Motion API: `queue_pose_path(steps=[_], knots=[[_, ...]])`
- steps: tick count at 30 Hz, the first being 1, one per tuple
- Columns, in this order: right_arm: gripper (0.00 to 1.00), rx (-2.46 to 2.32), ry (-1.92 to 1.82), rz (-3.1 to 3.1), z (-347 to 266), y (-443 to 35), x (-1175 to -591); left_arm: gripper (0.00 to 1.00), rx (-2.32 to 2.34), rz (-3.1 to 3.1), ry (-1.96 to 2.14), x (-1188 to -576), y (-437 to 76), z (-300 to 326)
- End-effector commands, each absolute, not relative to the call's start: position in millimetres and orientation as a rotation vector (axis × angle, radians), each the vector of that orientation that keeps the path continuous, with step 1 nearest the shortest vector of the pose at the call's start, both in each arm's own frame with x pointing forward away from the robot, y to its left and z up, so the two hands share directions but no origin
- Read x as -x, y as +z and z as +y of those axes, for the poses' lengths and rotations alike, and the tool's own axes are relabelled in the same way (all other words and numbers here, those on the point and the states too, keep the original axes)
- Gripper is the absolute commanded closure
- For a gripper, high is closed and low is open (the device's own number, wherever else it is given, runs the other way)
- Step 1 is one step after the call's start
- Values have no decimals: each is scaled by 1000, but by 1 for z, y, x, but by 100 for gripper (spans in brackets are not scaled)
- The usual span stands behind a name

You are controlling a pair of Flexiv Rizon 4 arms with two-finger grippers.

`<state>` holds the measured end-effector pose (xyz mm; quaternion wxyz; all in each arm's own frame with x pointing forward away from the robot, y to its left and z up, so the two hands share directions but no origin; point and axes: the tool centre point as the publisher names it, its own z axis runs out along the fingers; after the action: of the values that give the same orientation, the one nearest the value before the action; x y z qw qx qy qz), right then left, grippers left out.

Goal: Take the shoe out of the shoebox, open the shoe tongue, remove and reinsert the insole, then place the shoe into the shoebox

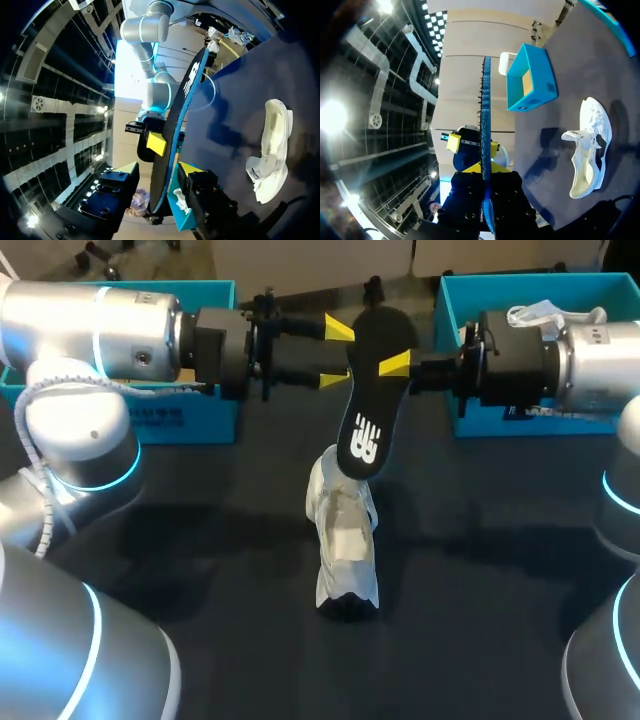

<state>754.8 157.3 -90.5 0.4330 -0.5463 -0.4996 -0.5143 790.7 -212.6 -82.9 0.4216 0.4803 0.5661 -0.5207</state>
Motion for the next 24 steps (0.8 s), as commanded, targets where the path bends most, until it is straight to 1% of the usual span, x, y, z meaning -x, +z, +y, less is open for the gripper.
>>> queue_pose_path(steps=[1, 5, 11, 15, 16, 18, 19, 20, 21, 22, 24], knots=[[100, 1366, -1278, -1247, 162, -91, -756, 55, -1196, 1401, -1297, -794, -84, -224], [100, 1359, -1281, -1247, 163, -90, -755, 59, -1200, 1395, -1282, -794, -85, -229], [100, 1355, -1285, -1244, 164, -91, -754, 71, -1191, 1386, -1263, -795, -89, -235], [100, 1354, -1289, -1240, 164, -92, -753, 76, -1190, 1387, -1261, -795, -91, -238], [100, 1354, -1290, -1239, 164, -92, -753, 79, -1190, 1388, -1261, -795, -92, -239], [100, 1352, -1290, -1238, 164, -92, -753, 82, -1183, 1392, -1258, -795, -93, -240], [100, 1351, -1290, -1238, 164, -93, -754, 86, -1181, 1394, -1256, -796, -93, -242], [100, 1351, -1290, -1237, 164, -93, -754, 87, -1179, 1395, -1255, -796, -94, -243], [100, 1350, -1290, -1237, 164, -93, -754, 98, -1176, 1398, -1256, -797, -94, -243], [100, 1349, -1289, -1236, 163, -93, -754, 100, -1175, 1400, -1255, -797, -95, -245], [100, 1349, -1290, -1237, 162, -93, -754, 100, -1179, 1408, -1255, -797, -97, -246]])
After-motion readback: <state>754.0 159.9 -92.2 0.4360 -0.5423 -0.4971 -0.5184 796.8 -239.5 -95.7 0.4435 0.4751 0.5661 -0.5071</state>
